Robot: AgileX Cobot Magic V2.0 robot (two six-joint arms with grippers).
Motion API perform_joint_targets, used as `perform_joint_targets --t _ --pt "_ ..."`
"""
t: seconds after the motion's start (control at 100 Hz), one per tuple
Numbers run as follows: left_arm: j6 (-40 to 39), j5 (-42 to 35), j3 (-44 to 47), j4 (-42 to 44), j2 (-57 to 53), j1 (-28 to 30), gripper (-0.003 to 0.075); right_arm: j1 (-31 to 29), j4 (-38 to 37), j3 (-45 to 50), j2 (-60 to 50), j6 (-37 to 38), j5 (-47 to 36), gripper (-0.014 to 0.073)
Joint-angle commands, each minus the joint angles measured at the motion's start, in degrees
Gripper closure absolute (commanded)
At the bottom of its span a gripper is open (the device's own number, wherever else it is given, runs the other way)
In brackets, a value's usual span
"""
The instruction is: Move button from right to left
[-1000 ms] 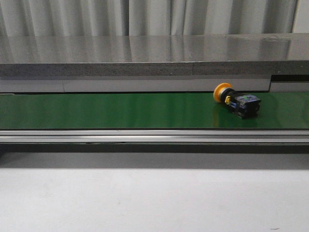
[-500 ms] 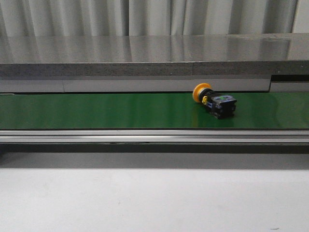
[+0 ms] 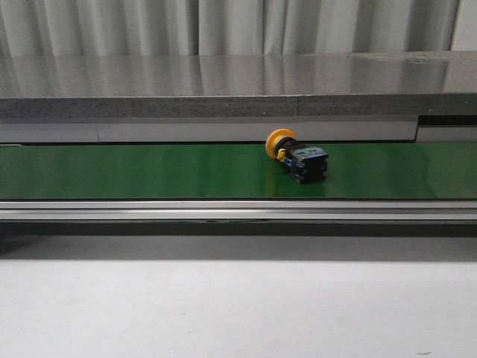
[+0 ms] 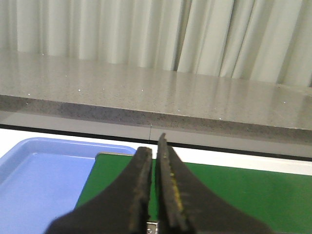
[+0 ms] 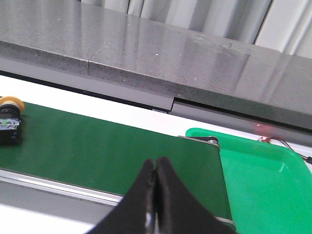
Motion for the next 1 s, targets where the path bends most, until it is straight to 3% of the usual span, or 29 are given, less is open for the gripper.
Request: perform_joint_targets --t 0.0,0.22,0.34,0.8,0.89,0.94,0.99 --pt "-0.65 2.94 -7.75 -0.93 6.08 -0.37 0.0715 0.25 0.57 -1.54 0.48 -0.44 -4.24 0.0662" --pt "-0.65 23.30 -25.83 -0.93 22.86 -0.37 0.0715 0.25 0.57 -1.54 0.48 -0.44 -4.24 0.0662" --pt "-0.65 30.77 -32.90 -0.99 30.82 -0.37 0.0715 0.25 0.57 -1.54 0.48 -0.44 -4.24 0.0662" --pt "0.95 30.78 -36.45 -1.10 42.97 -0.37 0.0703 0.25 0.57 -1.54 0.48 -0.44 -4.24 0.0662" --pt "1.97 29.81 -36.45 -1.87 42.97 -0.37 0.0605 0.25 0.57 -1.54 0.48 -0.44 -4.24 0.0662" --pt "1.95 28.94 -36.45 -1.96 42.97 -0.37 0.0503 0.25 0.57 -1.54 0.48 -0.44 -4.24 0.0662" --pt "1.95 28.91 -36.45 -2.00 42.97 -0.37 0.0349 0.25 0.57 -1.54 0.48 -0.44 -4.24 0.0662"
